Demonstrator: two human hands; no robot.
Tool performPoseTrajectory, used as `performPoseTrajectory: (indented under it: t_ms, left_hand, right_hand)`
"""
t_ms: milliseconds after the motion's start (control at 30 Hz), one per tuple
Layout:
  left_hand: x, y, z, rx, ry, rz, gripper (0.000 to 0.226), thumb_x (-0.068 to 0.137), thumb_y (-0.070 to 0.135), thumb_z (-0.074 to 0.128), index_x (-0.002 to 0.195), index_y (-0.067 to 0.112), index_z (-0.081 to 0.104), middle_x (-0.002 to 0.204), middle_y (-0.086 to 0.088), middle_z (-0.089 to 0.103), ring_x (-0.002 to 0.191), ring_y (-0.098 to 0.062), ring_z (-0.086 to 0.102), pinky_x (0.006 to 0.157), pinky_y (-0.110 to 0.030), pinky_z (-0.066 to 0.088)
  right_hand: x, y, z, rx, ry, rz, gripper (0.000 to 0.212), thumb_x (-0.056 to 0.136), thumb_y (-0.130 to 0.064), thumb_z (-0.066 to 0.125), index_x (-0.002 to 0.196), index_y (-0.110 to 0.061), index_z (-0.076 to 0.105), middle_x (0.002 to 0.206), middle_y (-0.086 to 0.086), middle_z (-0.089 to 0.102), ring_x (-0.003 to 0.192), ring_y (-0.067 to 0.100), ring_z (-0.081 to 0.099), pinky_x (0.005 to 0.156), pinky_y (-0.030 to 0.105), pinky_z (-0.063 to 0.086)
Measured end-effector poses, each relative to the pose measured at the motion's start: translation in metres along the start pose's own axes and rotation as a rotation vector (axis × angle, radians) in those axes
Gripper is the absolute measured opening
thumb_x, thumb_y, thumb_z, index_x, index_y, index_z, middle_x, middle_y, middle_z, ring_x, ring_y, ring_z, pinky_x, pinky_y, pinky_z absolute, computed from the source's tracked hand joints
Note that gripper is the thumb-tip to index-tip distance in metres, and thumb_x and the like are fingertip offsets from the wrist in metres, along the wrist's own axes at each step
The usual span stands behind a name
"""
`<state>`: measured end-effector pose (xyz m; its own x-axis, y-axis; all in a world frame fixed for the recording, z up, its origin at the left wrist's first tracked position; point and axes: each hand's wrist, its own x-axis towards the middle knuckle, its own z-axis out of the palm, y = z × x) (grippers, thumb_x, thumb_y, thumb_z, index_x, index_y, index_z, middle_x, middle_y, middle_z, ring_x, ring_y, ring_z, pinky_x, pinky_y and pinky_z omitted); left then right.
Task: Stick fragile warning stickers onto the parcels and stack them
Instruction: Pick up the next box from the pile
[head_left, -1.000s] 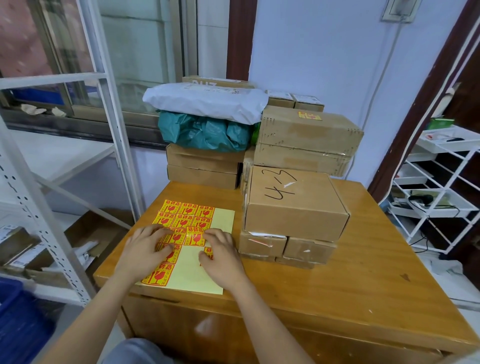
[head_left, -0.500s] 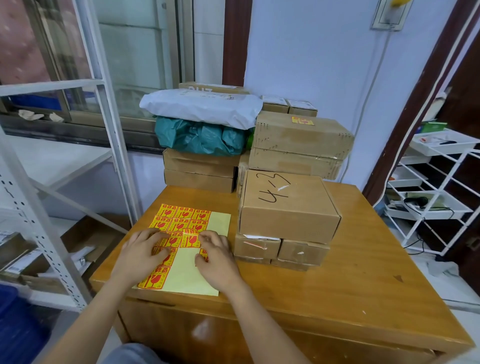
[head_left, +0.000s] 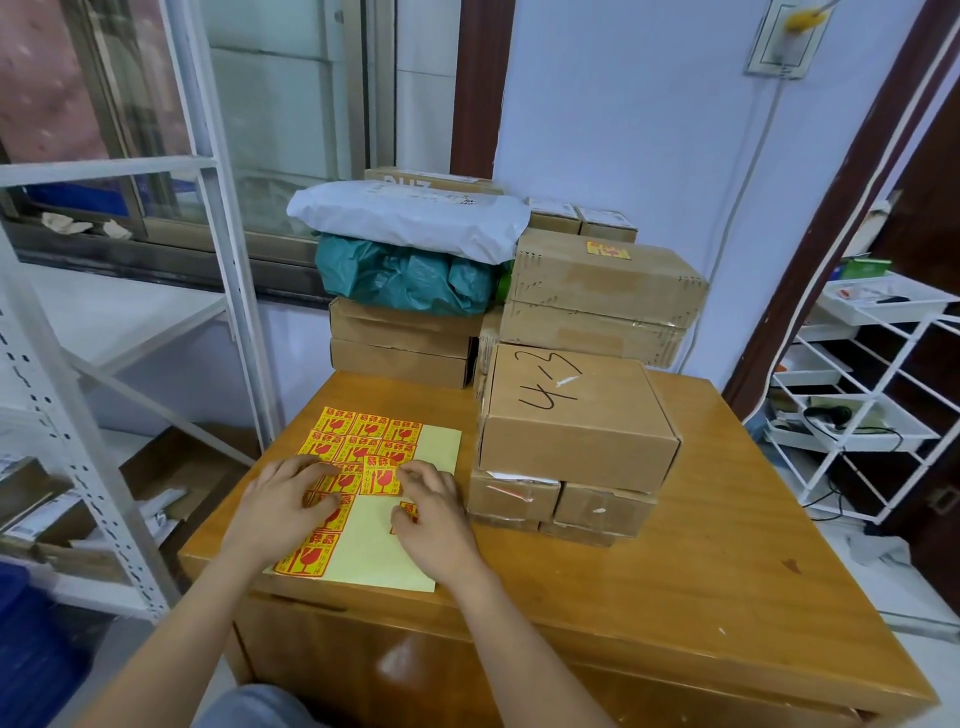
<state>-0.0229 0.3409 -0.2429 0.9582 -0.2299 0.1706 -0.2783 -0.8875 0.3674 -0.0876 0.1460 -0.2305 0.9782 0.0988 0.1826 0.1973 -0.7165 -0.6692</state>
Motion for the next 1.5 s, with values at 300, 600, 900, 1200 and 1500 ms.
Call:
performPoseTrajectory:
  t_ms: [300,600,900,1200,1500]
  left_hand:
    - [0.0,0.001,-0.002,0.006,0.008,0.002,0.041,0.093,0.047,0.047,0.132,0.035,0.048,0.141,0.008,0.042,0.132,-0.014,0.031,0.108,-0.041,0.03]
    - [-0.003,0.006,-0.013,-0.231,0.112,-0.047,0.037,0.088,0.032,0.064,0.124,0.028,0.058,0.129,0.0,0.057,0.124,-0.019,0.042,0.1,-0.044,0.037]
    - [-0.027,0.082,-0.072,-0.943,0.169,0.178,0.027,0.078,0.042,0.054,0.086,0.022,0.07,0.087,-0.006,0.065,0.087,-0.012,0.059,0.081,-0.025,0.045]
    - [-0.036,0.173,-0.109,-1.04,0.192,0.313,0.017,0.092,0.011,0.054,0.079,0.007,0.064,0.076,-0.005,0.068,0.071,-0.013,0.064,0.068,-0.022,0.051]
    - [-0.013,0.256,-0.108,-1.07,0.155,0.352,0.015,0.092,0.016,0.058,0.084,0.007,0.067,0.086,-0.011,0.068,0.077,-0.009,0.06,0.072,-0.02,0.047]
  right_hand:
    - [-0.007,-0.005,-0.002,-0.004,-0.009,-0.037,0.051,0.096,-0.019,0.044,0.146,-0.011,0.036,0.142,-0.012,0.029,0.132,0.007,0.02,0.113,0.023,0.025]
    - [-0.037,-0.031,-0.019,0.08,-0.021,-0.152,0.056,0.095,-0.019,0.048,0.148,-0.016,0.032,0.146,-0.016,0.023,0.135,-0.002,0.015,0.101,0.0,0.011]
    - [-0.063,-0.066,-0.064,0.315,0.048,-0.179,0.055,0.092,-0.014,0.052,0.144,-0.017,0.038,0.138,-0.019,0.028,0.13,-0.006,0.029,0.111,0.023,0.031]
    - [-0.094,-0.066,-0.145,0.42,0.234,-0.255,0.047,0.092,-0.009,0.054,0.13,-0.035,0.047,0.131,-0.022,0.042,0.12,0.001,0.046,0.095,0.021,0.047]
    - [-0.08,-0.036,-0.208,0.263,0.557,-0.155,0.05,0.091,-0.024,0.051,0.138,-0.038,0.04,0.141,-0.014,0.042,0.128,0.002,0.041,0.106,0.035,0.041]
